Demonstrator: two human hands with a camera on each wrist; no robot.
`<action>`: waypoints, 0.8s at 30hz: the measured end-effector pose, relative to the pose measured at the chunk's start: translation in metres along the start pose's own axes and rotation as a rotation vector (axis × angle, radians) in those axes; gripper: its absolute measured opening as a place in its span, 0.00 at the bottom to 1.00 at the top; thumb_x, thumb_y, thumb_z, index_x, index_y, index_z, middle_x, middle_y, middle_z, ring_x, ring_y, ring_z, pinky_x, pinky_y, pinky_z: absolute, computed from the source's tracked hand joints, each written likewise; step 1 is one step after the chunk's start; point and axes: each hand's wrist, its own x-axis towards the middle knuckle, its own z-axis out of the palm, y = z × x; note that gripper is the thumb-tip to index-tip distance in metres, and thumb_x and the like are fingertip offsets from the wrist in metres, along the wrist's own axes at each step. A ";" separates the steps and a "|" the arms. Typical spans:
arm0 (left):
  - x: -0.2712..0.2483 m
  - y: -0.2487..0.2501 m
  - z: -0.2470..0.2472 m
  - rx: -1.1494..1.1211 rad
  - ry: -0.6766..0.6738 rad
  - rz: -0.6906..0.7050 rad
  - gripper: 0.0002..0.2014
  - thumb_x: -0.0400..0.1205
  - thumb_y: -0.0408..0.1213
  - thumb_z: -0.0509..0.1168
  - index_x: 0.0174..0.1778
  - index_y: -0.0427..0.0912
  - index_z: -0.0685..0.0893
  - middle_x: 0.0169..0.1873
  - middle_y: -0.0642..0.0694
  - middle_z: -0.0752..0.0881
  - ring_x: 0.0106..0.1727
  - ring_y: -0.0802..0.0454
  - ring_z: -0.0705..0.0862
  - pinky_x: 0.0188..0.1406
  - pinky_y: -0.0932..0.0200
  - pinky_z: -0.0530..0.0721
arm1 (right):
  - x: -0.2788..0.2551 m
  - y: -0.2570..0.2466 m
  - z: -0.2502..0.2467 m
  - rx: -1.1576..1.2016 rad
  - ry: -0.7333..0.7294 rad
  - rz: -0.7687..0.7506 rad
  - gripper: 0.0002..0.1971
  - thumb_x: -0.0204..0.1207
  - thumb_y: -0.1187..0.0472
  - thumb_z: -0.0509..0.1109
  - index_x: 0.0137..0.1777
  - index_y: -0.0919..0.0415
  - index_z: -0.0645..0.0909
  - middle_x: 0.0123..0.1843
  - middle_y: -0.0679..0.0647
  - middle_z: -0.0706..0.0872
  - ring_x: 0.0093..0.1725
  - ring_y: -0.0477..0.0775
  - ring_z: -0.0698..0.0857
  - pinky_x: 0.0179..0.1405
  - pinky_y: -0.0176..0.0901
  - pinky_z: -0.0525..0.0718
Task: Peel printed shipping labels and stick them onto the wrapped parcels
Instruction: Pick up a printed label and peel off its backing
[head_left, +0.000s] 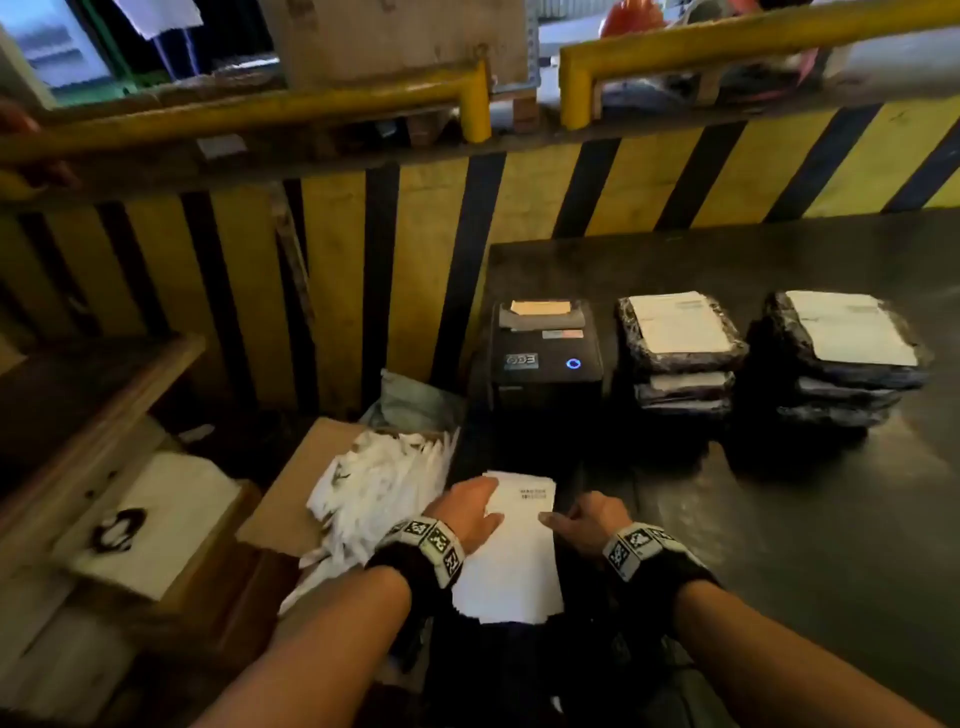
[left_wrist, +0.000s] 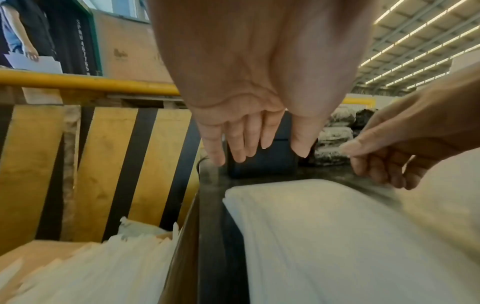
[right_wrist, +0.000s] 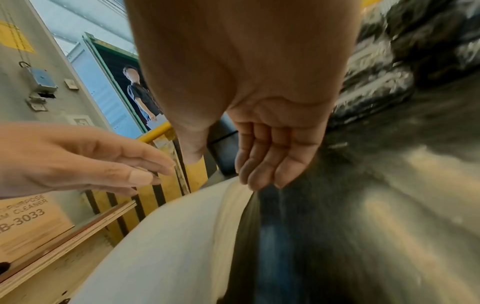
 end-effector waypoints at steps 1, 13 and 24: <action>0.000 0.000 0.005 0.010 -0.036 -0.007 0.27 0.85 0.44 0.58 0.80 0.40 0.62 0.78 0.41 0.67 0.76 0.44 0.70 0.75 0.52 0.69 | 0.005 -0.001 0.006 0.023 -0.047 0.015 0.25 0.75 0.36 0.64 0.45 0.61 0.85 0.49 0.59 0.88 0.56 0.58 0.86 0.44 0.42 0.78; 0.001 -0.009 0.025 0.069 -0.085 -0.019 0.26 0.86 0.46 0.56 0.78 0.39 0.64 0.79 0.42 0.65 0.78 0.45 0.67 0.78 0.50 0.65 | 0.025 0.016 0.030 0.309 -0.041 0.083 0.18 0.80 0.49 0.64 0.47 0.66 0.85 0.42 0.58 0.83 0.42 0.54 0.80 0.41 0.39 0.74; 0.009 0.028 -0.016 -0.507 0.101 0.035 0.19 0.86 0.48 0.55 0.70 0.44 0.74 0.64 0.41 0.82 0.63 0.44 0.82 0.65 0.47 0.79 | -0.015 0.046 -0.023 0.840 0.071 -0.244 0.07 0.74 0.66 0.73 0.48 0.54 0.85 0.53 0.62 0.89 0.52 0.60 0.88 0.56 0.57 0.86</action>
